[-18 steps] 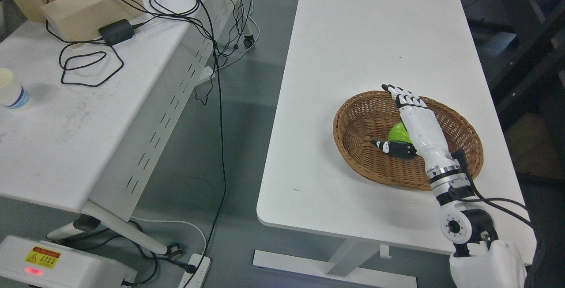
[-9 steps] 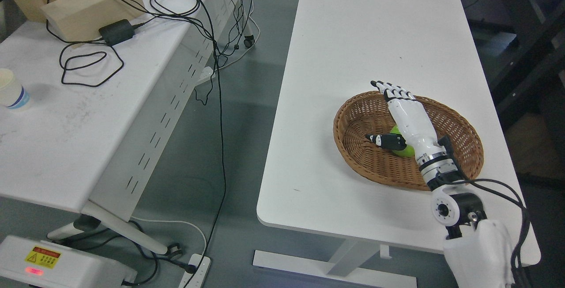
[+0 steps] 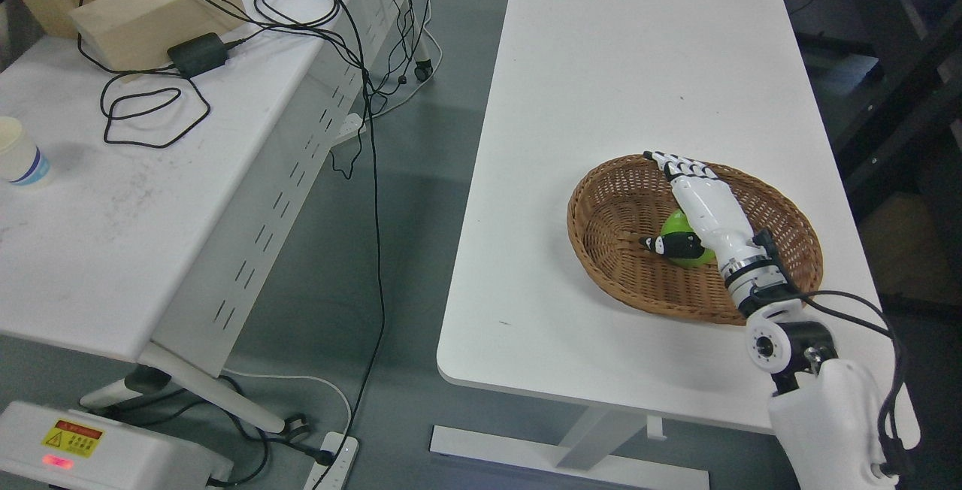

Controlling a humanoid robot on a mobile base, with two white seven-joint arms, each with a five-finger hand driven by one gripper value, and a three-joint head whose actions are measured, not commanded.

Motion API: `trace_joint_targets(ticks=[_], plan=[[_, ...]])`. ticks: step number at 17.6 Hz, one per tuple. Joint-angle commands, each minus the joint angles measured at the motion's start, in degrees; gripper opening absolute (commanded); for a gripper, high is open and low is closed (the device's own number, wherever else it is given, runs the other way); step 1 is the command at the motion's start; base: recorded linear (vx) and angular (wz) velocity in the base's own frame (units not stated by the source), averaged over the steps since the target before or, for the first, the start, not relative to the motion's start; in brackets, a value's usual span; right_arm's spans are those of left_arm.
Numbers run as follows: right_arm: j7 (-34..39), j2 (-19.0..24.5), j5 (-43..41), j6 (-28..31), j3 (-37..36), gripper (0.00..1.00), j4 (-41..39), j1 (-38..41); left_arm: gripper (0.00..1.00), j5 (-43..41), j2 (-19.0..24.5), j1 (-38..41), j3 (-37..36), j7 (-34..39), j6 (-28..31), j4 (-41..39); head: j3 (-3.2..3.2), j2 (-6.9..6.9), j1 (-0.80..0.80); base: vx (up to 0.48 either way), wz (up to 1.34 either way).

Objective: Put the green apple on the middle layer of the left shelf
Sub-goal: 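Lower the right hand into the wicker basket over the green apple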

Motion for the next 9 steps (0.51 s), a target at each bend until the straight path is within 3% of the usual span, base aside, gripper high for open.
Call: trace_joint_targets(ticks=[1, 6, 7, 9], plan=[[1.2, -2.84, -2.07, 0.12, 0.21, 1.0, 4.67, -0.14, 1.0, -0.03, 1.0, -1.23, 0.0, -0.01, 0.03, 0.0, 0.0, 0.0, 0.0, 0.0, 0.0], [0.41, -3.28, -2.16, 0.56, -0.48, 1.0, 4.67, 0.3, 1.0, -0.03, 1.0, -1.23, 0.0, -0.01, 0.03, 0.0, 0.0, 0.0, 0.0, 0.0, 0.0], [0.41, -3.19, -2.25, 0.65, -1.71, 0.98, 4.67, 0.3, 1.0, -0.03, 1.0, -1.23, 0.0, -0.01, 0.03, 0.0, 0.0, 0.0, 0.0, 0.0, 0.0], [0.41, -3.28, -2.34, 0.65, -3.3, 0.82, 4.49, 0.22, 1.0, -0.03, 1.0, -1.23, 0.0, -0.01, 0.03, 0.0, 0.0, 0.0, 0.0, 0.0, 0.0]])
